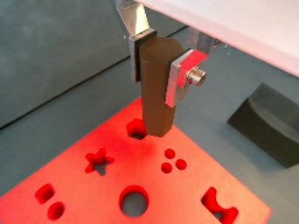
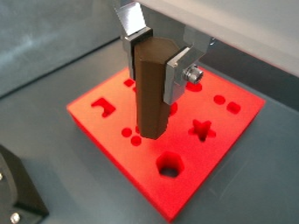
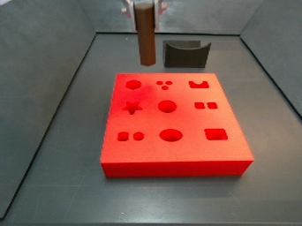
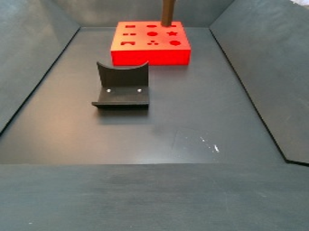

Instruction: Insert the hexagon object.

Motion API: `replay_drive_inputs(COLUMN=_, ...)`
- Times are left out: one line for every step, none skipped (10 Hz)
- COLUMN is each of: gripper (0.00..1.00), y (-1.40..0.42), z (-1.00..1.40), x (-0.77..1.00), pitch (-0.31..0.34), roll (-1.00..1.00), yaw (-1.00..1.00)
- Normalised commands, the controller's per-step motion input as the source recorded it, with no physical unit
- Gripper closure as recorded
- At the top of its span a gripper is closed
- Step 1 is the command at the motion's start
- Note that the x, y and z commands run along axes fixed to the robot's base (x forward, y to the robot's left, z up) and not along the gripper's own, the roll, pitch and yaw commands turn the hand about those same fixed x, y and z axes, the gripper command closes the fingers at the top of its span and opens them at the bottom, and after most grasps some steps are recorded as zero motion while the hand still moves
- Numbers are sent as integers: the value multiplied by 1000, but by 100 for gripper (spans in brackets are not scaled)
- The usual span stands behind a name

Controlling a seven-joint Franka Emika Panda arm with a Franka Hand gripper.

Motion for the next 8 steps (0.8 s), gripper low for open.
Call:
replay_drive_inputs(gripper=100, y=223, z=-574, x=0, pitch=146, roll=-226, yaw=149)
replay_drive_inputs(gripper=100, y=0, z=-726, x=-46, pitch=160, roll=-127, yaw=43)
replay_drive_inputs(gripper=100, y=-280, z=-137, x=-266, pitch=-7, roll=46, yaw=0)
replay_drive_inputs(gripper=100, y=-134, z=0, x=-249, pitch=-56, roll=11, yaw=-143)
replay_drive_inputs(gripper=100, y=0, z=-20, x=-266, pitch=-53, roll=0, yaw=-177)
replay_drive_inputs(gripper=100, y=0, z=0, x=-237, pitch=-60, roll=-16, yaw=-177)
replay_drive_inputs(gripper=100, y=86, z=-111, x=-69, pitch=-26, roll=13, yaw=-46)
replay_drive_inputs(gripper=100, y=0, z=-169, x=-3, pitch=-53, roll=0, yaw=-20)
